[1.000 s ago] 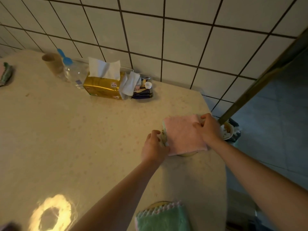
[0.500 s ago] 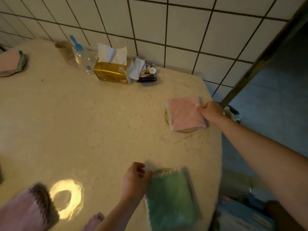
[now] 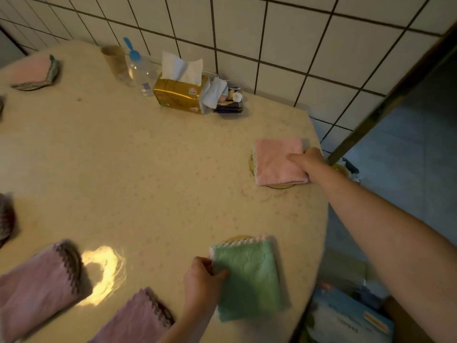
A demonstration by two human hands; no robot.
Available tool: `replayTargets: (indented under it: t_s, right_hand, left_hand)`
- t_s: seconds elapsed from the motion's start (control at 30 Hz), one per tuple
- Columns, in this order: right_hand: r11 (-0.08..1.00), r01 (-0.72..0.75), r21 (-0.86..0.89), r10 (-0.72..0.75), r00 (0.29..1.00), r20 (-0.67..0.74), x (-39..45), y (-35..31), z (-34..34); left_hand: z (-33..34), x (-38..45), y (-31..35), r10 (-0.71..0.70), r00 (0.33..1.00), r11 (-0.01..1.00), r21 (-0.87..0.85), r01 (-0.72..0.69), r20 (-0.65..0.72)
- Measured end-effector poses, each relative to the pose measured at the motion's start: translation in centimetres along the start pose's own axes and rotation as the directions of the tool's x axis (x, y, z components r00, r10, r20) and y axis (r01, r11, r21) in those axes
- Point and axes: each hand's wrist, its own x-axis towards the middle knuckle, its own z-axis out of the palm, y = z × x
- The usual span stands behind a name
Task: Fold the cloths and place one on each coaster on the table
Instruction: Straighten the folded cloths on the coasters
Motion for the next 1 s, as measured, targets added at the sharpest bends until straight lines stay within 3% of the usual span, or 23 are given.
replayTargets:
  t_s: [0.1, 0.27, 0.37, 0.5, 0.67, 0.8, 0.9, 1.0]
  right_hand:
    - [0.995, 0.009, 0.1, -0.01, 1.0, 0.011, -0.1, -0.2, -0.1]
    - [0.94, -0.035, 0.339, -0.011, 0.991, 0.135, -0.1, -0.2, 0.4]
    - [0.881, -0.076, 0.466, -0.02, 0.98, 0.197, -0.5, -0.3, 0.4]
    - [0.741, -0.203, 0.64, -0.053, 0.933, 0.357, -1.2, 0.0, 0.0]
    - [0.744, -0.246, 0.621, 0.039, 0.944, 0.328, -1.2, 1.8, 0.3]
    - [0.75, -0.227, 0.621, 0.029, 0.95, 0.312, -1.2, 1.8, 0.1]
    - [0.756, -0.185, 0.628, -0.009, 0.956, 0.293, -1.2, 1.8, -0.1]
    - [0.74, -0.18, 0.648, -0.041, 0.95, 0.309, -1.3, 2.3, -0.5]
  left_hand:
    - [0.1, -0.2, 0.2, 0.003, 1.0, 1.0, -0.002, -0.003, 0.013]
    - [0.6, -0.2, 0.6, 0.095, 0.992, 0.984, 0.142, -0.106, 0.082]
    - [0.6, -0.3, 0.8, 0.136, 0.987, 0.981, 0.127, -0.146, 0.082]
    - [0.7, -0.6, 1.0, 0.052, 0.999, 0.998, 0.043, -0.052, 0.012]
    - [1.0, -0.7, 1.1, -0.047, 0.999, 0.998, -0.048, 0.048, 0.012]
    - [1.1, -0.8, 1.3, -0.094, 0.994, 0.989, -0.112, 0.101, 0.064]
    - [0.7, -0.2, 1.5, -0.038, 0.986, 0.991, -0.124, 0.059, 0.165]
    - [-0.4, 0.8, 1.7, 0.103, 0.956, 0.989, -0.132, -0.069, 0.273]
